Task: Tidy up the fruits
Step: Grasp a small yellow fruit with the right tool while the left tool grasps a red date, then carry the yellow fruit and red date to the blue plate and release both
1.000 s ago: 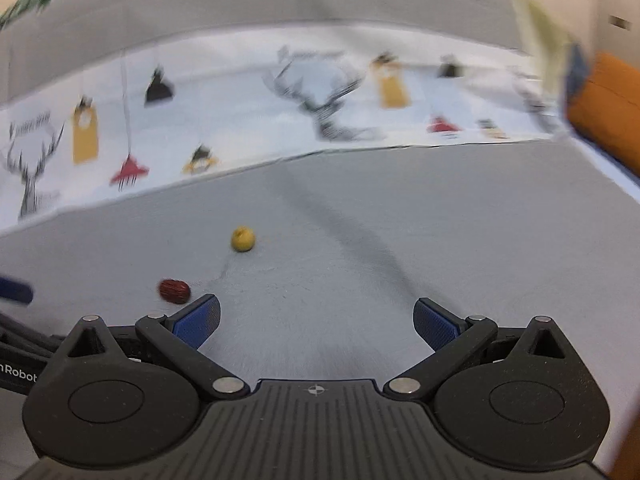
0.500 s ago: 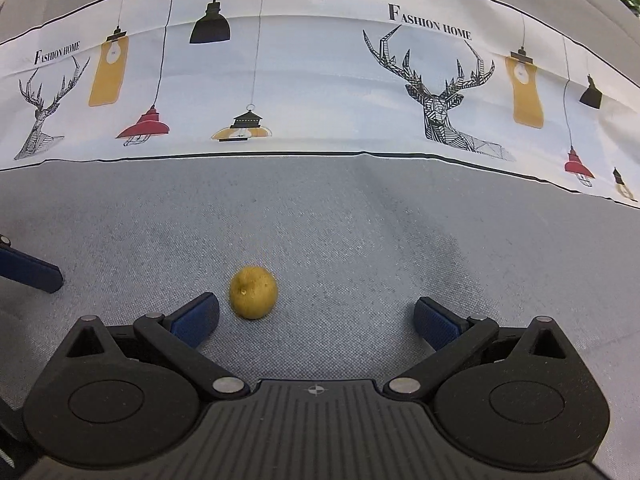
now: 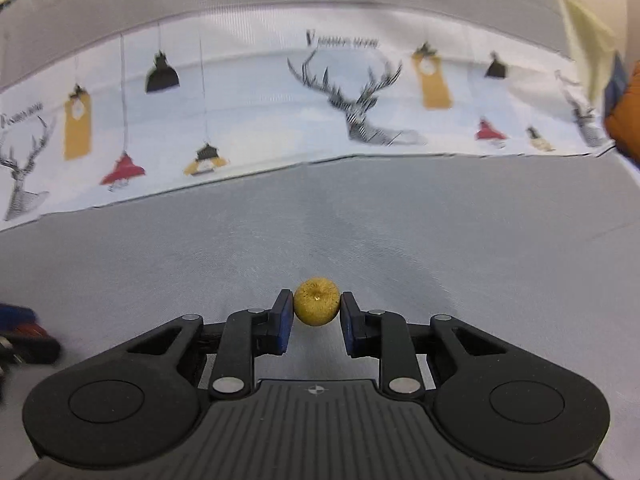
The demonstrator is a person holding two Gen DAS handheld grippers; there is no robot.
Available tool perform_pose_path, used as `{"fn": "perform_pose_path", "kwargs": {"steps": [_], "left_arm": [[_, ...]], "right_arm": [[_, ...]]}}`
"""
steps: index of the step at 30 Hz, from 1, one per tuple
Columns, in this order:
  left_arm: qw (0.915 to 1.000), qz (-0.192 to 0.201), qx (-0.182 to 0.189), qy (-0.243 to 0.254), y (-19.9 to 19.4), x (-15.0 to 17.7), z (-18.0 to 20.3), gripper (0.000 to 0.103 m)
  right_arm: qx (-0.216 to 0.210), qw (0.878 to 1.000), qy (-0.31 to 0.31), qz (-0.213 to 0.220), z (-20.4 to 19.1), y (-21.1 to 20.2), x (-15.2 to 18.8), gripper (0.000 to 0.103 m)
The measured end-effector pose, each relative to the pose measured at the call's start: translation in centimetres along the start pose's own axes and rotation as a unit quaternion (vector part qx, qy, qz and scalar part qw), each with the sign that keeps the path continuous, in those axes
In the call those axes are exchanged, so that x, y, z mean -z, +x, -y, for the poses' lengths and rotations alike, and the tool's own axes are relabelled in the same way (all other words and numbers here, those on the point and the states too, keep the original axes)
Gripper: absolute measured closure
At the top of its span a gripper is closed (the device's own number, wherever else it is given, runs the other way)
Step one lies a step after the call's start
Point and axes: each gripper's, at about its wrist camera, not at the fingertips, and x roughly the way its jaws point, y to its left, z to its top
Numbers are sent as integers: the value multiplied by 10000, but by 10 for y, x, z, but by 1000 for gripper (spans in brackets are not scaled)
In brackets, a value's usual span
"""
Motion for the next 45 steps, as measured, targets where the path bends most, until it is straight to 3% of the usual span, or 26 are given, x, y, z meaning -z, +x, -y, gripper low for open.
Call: {"fn": "perform_pose_path", "kwargs": {"steps": [5,8,16,22,30,45], "left_arm": [[9983,-140,-150,-537,-93,45,-34,69],[9967,-109,-461,-654,-141,78,-45,69],[9878,-311,-885,-1243,-253,167,-78,69],[9801,-261,-1190,-1566,-301,225,-90,69],[9747,102,-1134,-1924,-348,268,-91,69],[9739,356,-1149,-1927,-367,273,-86,69]], "right_arm": [[-287,9985,175,423,-13,-102,2,77],[-520,9965,119,640,-35,-161,9,77],[-1641,9852,-206,445,-102,-293,53,77],[-2012,9748,-852,460,-149,-364,85,77],[-2093,9642,-1482,679,-186,-416,111,77],[-2136,9574,-1721,900,-198,-439,114,77]]}}
